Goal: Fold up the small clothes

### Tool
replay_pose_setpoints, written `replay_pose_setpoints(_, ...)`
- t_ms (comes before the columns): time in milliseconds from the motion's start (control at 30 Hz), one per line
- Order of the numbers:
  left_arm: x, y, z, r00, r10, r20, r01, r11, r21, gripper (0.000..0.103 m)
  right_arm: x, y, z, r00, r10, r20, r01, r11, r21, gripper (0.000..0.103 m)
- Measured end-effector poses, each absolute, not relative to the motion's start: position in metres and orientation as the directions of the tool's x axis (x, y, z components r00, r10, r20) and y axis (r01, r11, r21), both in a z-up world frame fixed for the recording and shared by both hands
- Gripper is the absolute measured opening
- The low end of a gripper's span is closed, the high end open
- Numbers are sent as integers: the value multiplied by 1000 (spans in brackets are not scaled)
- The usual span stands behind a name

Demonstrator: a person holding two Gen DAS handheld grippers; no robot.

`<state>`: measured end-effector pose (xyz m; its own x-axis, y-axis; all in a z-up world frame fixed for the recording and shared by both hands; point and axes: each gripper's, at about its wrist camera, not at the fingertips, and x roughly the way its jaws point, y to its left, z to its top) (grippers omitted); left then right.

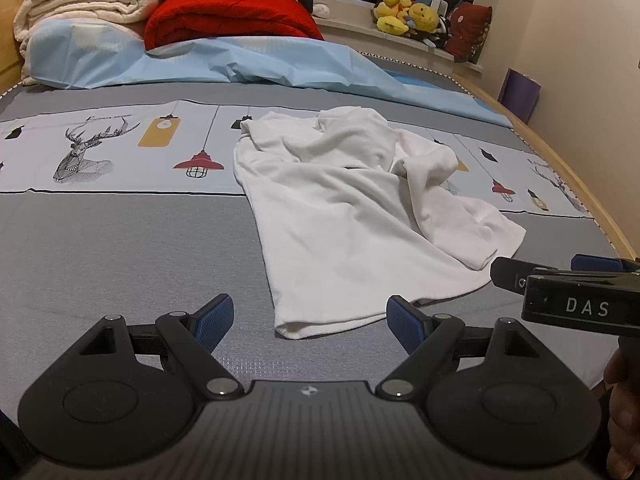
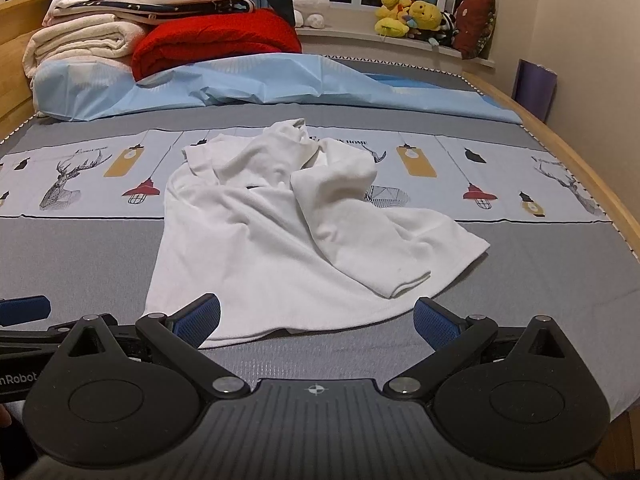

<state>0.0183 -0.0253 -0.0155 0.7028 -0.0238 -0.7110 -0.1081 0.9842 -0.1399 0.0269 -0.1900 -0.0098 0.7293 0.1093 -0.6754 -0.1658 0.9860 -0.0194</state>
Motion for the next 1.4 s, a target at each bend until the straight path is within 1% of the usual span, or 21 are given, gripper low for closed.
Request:
replay_pose_setpoints(833, 21, -30, -14, 709, -31, -705, -96, 985, -141, 87, 31, -189, -10, 714, 118, -690, -165, 986, -3, 102)
replay_pose_setpoints(1000, 25, -26, -12, 730, -22, -683, -98, 986, -136, 87, 35, -195, -6, 720, 117, -684, -132, 991, 31, 98)
replay_pose_setpoints(1033, 28, -23, -13, 733, -16, -680, -104, 985, -136, 85, 37, -198, -6, 720, 115, -684, -119, 992, 42, 97)
replay_pose_setpoints(1067, 32, -20, -15, 733, -10, -680, -112, 984, -135, 84, 39, -201, -6, 721, 110, -685, -104, 993, 51, 93)
replay_pose_setpoints(1100, 37, -16, -17, 732, -7, -682, -121, 983, -140, 79, 41, -205, -6, 721, 104, -685, -91, 994, 55, 90)
replay_pose_setpoints(1133, 44, -12, -22, 725, -7, -689, -129, 981, -145, 73, 44, -209, -6, 723, 102, -683, -78, 995, 66, 81)
replay_pose_setpoints(1167, 50, -9, -25, 717, -7, -697, -135, 980, -148, 69, 46, -214, -6, 727, 108, -678, -67, 994, 87, 70)
replay_pose_setpoints(1200, 59, -7, -30, 706, -9, -708, -138, 979, -150, 64, 47, -219, -6, 731, 120, -672, -62, 992, 110, 64)
replay_pose_setpoints(1233, 67, -5, -36, 695, -15, -719, -138, 978, -154, 61, 49, -226, -5, 735, 136, -664, -55, 988, 141, 49)
replay_pose_setpoints(1267, 75, -3, -43, 683, -23, -730, -138, 978, -159, 60, 50, -230, -5, 738, 141, -659, -48, 986, 158, 41)
replay_pose_setpoints(1333, 91, -3, -59, 659, -22, -752, -136, 980, -148, 60, 53, -239, -4, 748, 139, -649, -27, 983, 180, 37)
replay_pose_setpoints(1400, 106, -5, -77, 632, -9, -775, -131, 984, -119, 60, 54, -246, -4, 755, 145, -640, -19, 980, 200, 37)
